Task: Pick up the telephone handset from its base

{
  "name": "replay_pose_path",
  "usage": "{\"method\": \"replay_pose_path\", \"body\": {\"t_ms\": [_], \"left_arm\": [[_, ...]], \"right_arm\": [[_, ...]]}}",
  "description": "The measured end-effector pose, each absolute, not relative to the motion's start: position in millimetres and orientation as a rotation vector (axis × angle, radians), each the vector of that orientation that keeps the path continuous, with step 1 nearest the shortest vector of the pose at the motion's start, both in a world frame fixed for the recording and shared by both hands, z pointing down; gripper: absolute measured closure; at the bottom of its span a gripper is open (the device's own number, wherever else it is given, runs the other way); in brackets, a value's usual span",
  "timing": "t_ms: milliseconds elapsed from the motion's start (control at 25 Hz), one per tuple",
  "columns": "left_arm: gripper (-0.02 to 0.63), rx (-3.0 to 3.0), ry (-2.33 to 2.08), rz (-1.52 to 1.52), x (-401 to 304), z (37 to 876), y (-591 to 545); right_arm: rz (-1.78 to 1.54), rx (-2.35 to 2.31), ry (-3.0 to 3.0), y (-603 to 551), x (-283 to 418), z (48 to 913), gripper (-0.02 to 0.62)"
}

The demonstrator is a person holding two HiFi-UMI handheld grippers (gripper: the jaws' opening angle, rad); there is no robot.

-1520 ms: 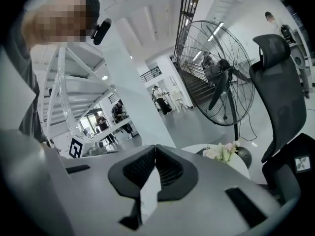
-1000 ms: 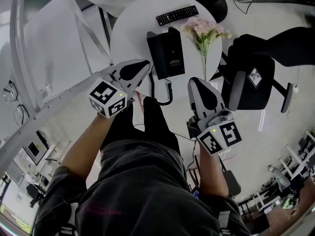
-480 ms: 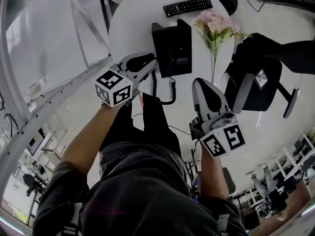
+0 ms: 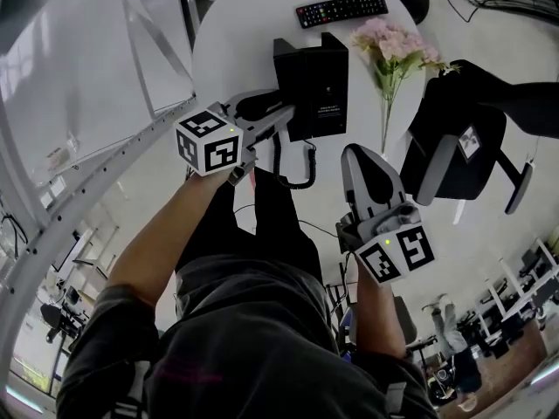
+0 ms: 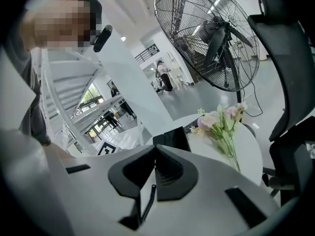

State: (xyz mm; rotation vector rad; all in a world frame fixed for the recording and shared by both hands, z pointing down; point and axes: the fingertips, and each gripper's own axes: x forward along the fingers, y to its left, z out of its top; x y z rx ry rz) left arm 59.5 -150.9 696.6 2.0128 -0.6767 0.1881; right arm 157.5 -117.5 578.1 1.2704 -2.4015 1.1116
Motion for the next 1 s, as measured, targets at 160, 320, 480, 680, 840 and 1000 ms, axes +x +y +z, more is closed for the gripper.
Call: {"method": "replay_pose_path", "body": {"t_ms": [160,320,480,680,840,1000], "left_arm": [[0.480,1.991,-0.649,0.172,64.5,699.6,-152.7],[0.503,1.986,-0.618,0.155,66.7,699.3,-152.1],[0.521,1.948,-0.593,0.100,66.8,699.0,-150.9],[0.528,1.944,-0.575,0.061,66.2,694.9,-149.4],[0.529,1.968,-0.563,0.059,67.3,688.6,-147.6],[0.529,2.008,-0.558,0.060,67.7,670.8,-148.3]], "right_arm": [[1.122,1.274,-2.390,-116.8,160.4,581.9,0.575],[1.129,1.281,-2.381,-114.7,161.2,584.4,0.575],[1.137,1.280,-2.373,-112.9,159.9,588.3,0.575],[1.138,1.282,-2.362,-109.6,158.7,587.8,0.575],[1.128,1.297,-2.368,-108.4,160.4,584.0,0.575],[1.106,1.324,-2.383,-109.9,161.2,574.2,0.575]]}}
